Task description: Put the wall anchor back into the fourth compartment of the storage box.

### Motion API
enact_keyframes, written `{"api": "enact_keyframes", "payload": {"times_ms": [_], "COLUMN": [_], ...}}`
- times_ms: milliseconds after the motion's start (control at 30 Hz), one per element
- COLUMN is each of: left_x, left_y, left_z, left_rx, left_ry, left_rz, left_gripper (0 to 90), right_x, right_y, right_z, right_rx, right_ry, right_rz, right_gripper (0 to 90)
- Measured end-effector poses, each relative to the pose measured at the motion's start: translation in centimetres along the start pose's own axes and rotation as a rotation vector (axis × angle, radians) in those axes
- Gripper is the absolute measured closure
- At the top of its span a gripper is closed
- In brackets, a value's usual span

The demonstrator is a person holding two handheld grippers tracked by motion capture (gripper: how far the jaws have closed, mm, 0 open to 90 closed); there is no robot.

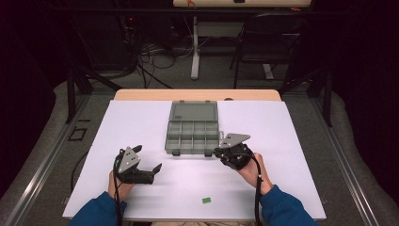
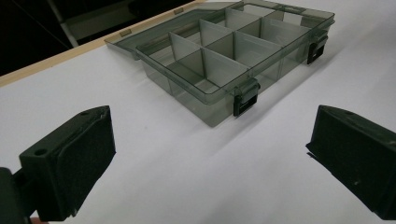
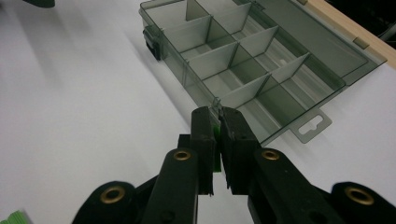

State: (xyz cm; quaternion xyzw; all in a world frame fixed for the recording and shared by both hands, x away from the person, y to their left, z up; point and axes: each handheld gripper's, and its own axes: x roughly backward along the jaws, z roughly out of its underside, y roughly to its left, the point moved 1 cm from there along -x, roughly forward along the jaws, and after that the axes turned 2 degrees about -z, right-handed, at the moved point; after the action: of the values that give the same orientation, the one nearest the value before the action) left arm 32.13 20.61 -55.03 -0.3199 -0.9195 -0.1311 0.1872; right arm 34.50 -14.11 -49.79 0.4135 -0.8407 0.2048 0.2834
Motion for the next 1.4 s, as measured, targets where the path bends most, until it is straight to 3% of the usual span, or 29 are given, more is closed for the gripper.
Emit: {"api": "enact_keyframes", "payload": {"times_ms": [500,1400], "left_x": [0.0,0.2], "left_y": [0.0,0.0], "left_z": [0.0,-0.1], "left_rx": [0.001,0.003], "left_ry": [0.002,-0.014], "left_rz": [0.004,-0.013], "left_gripper": [0.1,0.1], "right_x": [-0.6,-1.8], "right_y": [-1.2,-3.7], "right_z": [-1.9,-4.1], "right_rx": [0.023,0.008], "right_ry": [0.001,0.032], "right_rz": [0.02,0.046], "right_gripper": [83.8,83.9]}}
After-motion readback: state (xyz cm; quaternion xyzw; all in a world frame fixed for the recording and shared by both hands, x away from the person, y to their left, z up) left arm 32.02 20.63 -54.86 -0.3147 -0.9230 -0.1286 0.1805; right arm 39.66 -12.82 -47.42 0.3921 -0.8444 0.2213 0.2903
